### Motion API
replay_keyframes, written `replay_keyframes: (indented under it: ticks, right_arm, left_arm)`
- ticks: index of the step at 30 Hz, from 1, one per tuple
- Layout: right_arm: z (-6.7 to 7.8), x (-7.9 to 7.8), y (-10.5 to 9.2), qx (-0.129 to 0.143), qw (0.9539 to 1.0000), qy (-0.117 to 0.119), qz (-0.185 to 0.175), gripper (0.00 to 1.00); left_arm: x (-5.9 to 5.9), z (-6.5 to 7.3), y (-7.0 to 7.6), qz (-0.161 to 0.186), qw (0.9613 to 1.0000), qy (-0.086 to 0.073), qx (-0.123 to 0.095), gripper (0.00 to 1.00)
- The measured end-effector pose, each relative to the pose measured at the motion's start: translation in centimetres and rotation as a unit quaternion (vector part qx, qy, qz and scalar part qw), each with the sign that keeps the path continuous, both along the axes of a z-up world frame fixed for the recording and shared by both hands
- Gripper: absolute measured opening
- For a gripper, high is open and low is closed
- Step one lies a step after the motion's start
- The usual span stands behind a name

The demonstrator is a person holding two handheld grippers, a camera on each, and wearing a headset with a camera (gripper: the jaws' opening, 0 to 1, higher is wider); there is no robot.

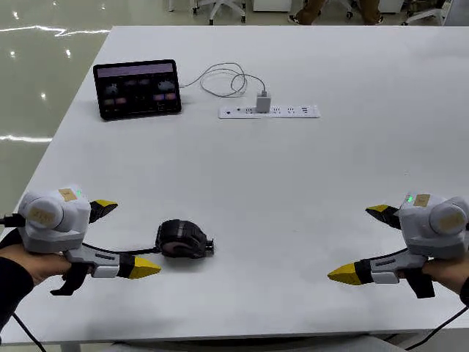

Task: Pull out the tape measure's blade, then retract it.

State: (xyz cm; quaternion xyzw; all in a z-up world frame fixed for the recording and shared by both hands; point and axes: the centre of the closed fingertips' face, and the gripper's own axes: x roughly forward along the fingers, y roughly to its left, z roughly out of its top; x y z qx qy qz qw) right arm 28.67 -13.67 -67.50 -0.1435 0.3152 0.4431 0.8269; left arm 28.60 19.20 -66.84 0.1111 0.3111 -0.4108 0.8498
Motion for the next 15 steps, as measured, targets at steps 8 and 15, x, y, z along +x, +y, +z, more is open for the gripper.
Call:
replay_keyframes:
  ticks: [8,15]
  right_arm:
    - [-0.4,0.3,2.2,-0.007,0.9995,-0.003,0.029,1.0]
    - [-0.6,1.0,4.4,-0.012,0.9981,-0.005,0.06,1.0]
  left_arm:
    - [-0.6,-1.3,-1.4,-0.052,0.9981,0.032,0.007,1.0]
    - [0.1,-2.0,-1.9,-0.076,0.9954,0.047,0.036,0.99]
